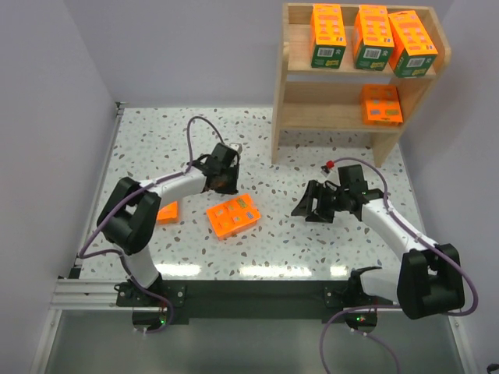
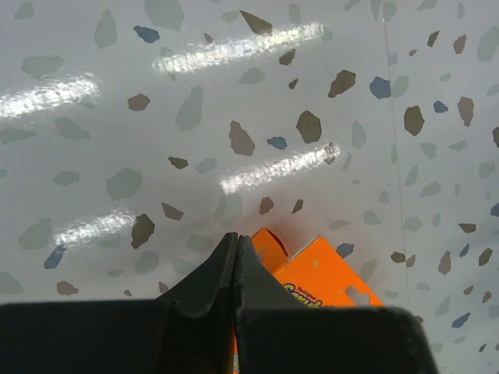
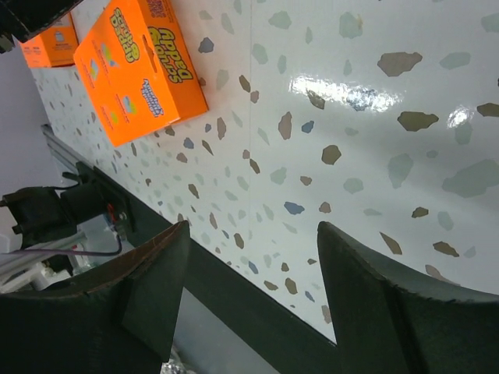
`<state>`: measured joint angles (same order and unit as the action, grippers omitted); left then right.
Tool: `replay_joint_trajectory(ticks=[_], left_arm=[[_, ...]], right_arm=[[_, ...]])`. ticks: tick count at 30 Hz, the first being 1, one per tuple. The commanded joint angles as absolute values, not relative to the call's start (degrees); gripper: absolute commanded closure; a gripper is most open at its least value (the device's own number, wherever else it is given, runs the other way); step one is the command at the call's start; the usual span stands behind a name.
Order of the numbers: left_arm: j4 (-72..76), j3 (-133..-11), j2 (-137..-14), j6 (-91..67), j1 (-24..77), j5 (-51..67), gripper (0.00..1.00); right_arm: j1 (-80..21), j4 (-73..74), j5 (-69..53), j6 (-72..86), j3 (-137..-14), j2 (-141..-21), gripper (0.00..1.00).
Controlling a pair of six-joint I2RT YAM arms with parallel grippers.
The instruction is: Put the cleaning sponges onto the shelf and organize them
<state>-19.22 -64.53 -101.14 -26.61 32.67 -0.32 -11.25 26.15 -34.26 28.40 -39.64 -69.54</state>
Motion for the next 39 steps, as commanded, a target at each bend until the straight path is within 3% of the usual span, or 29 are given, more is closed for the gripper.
replay_joint_trajectory(ticks=[1, 10, 16, 22, 29, 39], left_arm=[[-14.6, -62.6, -100.2, -26.7, 34.7, 4.7, 1.00], [-10.8, -55.3, -97.3, -29.3, 41.5, 9.1, 1.00], [-13.7, -55.3, -91.5, -30.9, 41.6, 3.8, 1.00], [-20.0, -56.5, -81.5, -33.8, 41.0, -5.6, 1.00], [-24.2, -49.8, -68.2, -39.3, 38.9, -9.7, 1.00], [-30.0, -43.3, -54.1, -45.3, 38.5, -11.6, 1.00]], right_arm=[[-12.2, 23.6, -36.9, 25.2, -40.6, -72.7, 0.30], [-18.7, 15.3, -38.3, 27.2, -43.1, -80.7, 0.30], [-25.0, 7.7, -37.4, 34.4, -38.9, -81.6, 0.30], [-32.5, -4.9, -34.0, 50.7, -26.9, -72.2, 0.29], [-40.6, -14.3, -25.0, 64.8, -19.1, -63.9, 0.28], [-45.8, -40.2, -20.2, 78.7, -15.5, -77.7, 0.37]])
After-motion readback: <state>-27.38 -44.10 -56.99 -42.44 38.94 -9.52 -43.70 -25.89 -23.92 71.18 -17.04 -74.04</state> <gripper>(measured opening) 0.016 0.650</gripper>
